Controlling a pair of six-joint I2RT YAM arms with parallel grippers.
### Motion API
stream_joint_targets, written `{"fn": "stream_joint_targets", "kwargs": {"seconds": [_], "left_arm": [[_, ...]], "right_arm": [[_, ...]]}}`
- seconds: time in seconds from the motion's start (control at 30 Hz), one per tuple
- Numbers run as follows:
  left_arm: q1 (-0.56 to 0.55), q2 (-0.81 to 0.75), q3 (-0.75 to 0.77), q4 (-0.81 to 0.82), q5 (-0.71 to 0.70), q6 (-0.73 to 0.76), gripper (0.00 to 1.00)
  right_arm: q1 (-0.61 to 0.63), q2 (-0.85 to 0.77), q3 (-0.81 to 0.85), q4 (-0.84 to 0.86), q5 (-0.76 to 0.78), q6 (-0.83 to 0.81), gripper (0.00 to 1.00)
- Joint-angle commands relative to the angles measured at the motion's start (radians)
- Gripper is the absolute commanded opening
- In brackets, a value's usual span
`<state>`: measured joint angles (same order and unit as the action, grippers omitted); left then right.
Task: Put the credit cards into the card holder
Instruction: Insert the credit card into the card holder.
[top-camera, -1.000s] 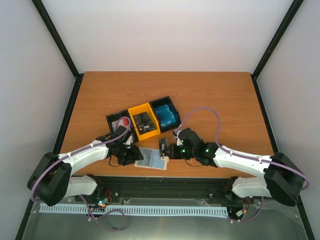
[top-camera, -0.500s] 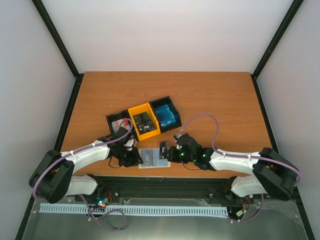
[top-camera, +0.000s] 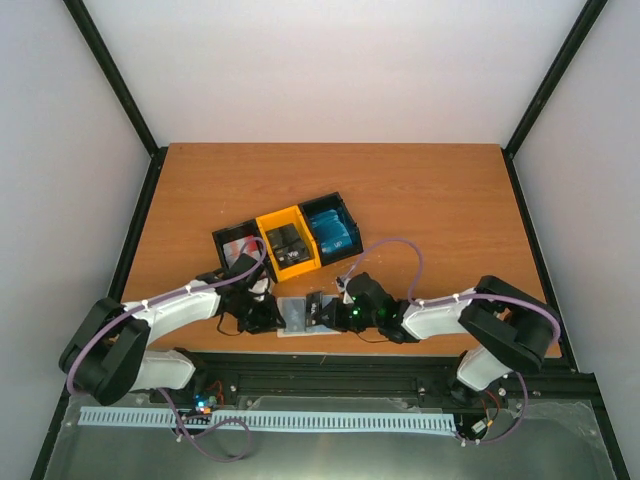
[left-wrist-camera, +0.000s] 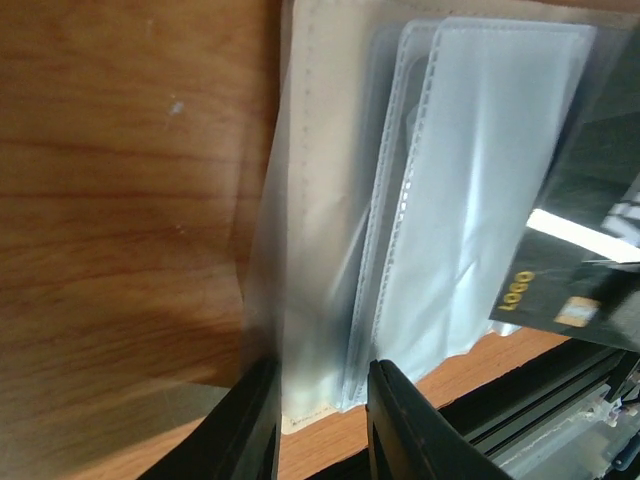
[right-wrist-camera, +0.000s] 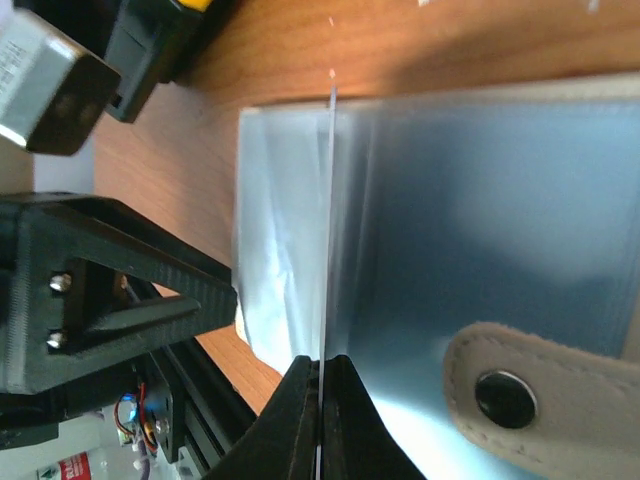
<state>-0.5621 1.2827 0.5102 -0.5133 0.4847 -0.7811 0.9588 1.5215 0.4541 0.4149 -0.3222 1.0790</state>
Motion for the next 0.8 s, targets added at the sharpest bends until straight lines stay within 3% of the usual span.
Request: {"fn": "stream_joint_targets", "kwargs": {"seconds": [0.0,0.77], "left_arm": [[-0.010,0.033,0.024,-0.009,-0.009,0.042,0.27],[-0.010,0.041,0.022,0.009,-0.007,0.043,0.27]], "right_arm": [[0.024,0.063,-0.027,0.128,-0.035,0.063,0.03],[0.035,0.082,-0.029,0.143,-0.119,0.160,0.03]]}}
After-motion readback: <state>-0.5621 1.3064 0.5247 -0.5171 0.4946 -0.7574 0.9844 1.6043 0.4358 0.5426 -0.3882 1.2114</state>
